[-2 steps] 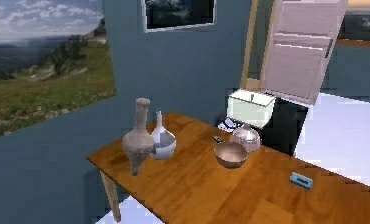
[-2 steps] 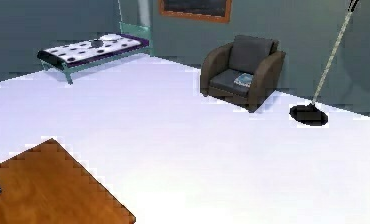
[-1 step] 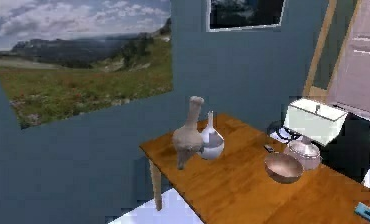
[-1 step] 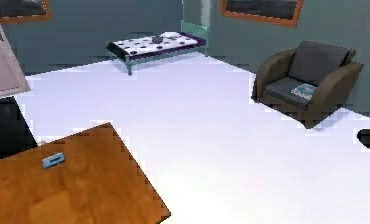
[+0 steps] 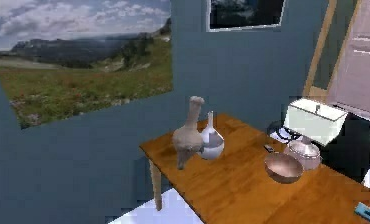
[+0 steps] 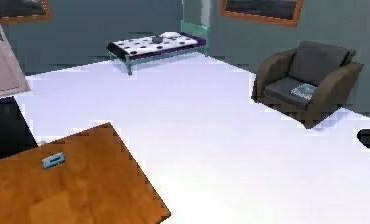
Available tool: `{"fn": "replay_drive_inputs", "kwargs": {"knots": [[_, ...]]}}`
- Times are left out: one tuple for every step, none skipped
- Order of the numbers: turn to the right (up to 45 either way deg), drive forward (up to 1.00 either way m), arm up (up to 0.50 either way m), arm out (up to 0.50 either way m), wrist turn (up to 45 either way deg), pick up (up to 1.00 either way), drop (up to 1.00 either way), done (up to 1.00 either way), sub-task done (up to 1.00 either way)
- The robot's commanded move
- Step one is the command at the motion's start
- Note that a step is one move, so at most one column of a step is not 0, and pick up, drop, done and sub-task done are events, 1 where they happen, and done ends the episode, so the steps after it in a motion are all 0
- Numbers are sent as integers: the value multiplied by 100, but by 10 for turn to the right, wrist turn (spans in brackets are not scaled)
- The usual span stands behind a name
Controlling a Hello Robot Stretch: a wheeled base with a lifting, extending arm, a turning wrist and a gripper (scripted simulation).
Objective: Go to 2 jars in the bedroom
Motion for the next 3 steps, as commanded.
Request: {"fn": "replay_drive_inputs", "kwargs": {"knots": [[-450,0,0,0,0,0,0,0,0],[-450,0,0,0,0,0,0,0,0],[-330,0,0,0,0,0,0,0,0]]}}
